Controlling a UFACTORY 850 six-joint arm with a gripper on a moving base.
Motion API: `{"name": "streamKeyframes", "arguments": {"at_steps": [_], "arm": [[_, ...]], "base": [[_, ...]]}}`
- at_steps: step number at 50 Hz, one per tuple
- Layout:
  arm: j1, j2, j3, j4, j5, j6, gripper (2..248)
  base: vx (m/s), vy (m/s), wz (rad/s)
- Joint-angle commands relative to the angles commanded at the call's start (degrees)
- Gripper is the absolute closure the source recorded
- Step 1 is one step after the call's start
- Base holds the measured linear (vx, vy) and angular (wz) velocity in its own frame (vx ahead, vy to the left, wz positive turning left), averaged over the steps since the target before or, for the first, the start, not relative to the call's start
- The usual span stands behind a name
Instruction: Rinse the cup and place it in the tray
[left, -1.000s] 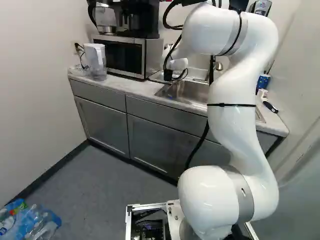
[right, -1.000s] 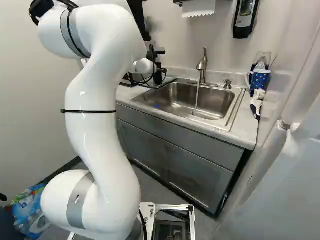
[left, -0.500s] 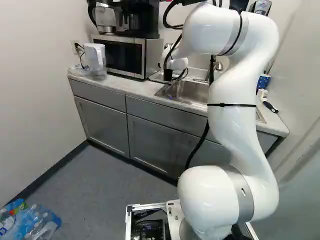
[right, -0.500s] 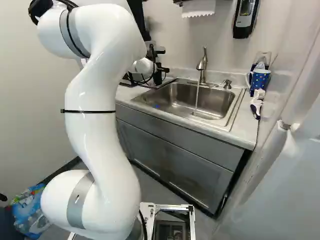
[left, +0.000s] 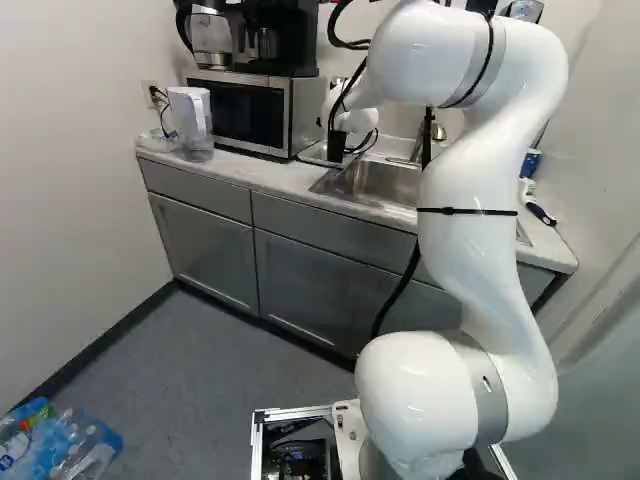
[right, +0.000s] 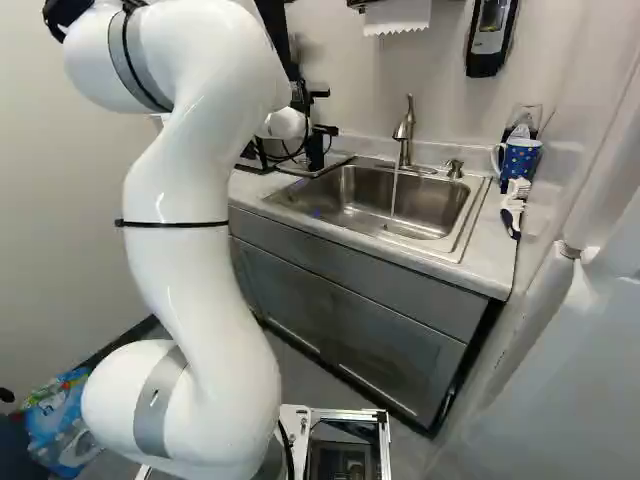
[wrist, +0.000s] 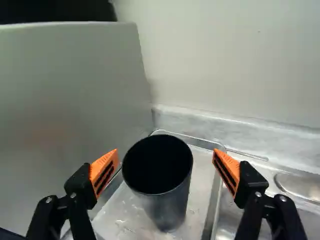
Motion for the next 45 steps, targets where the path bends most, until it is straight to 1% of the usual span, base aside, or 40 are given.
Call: {"name": "streamKeyframes", "arguments": {"at_steps": [27,45], "arm": [[-0.1,1.6,-1.3,0.0,0.0,0.0,3],[-1.9,2.3,-2.6,0.0,-0.5,0.0,3]], "base": [[0.000,0.000,0.000],[0.000,0.000,0.000]]}}
